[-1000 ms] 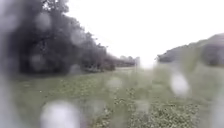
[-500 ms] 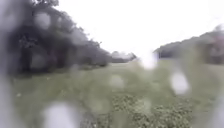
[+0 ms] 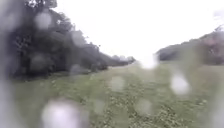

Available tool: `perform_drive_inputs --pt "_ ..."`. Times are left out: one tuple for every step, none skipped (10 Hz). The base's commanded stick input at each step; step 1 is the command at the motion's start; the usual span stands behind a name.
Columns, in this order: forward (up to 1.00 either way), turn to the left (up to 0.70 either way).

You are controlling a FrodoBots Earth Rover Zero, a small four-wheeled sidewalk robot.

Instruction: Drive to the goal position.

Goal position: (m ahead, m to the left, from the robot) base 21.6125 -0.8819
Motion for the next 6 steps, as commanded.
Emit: perform_drive_inputs --pt "0.85 0.0" --pt "0.85 0.0" --pt "0.85 0.0" --pt "0.85 0.0" --pt "0.85 0.0" --pt "0.85 0.0"
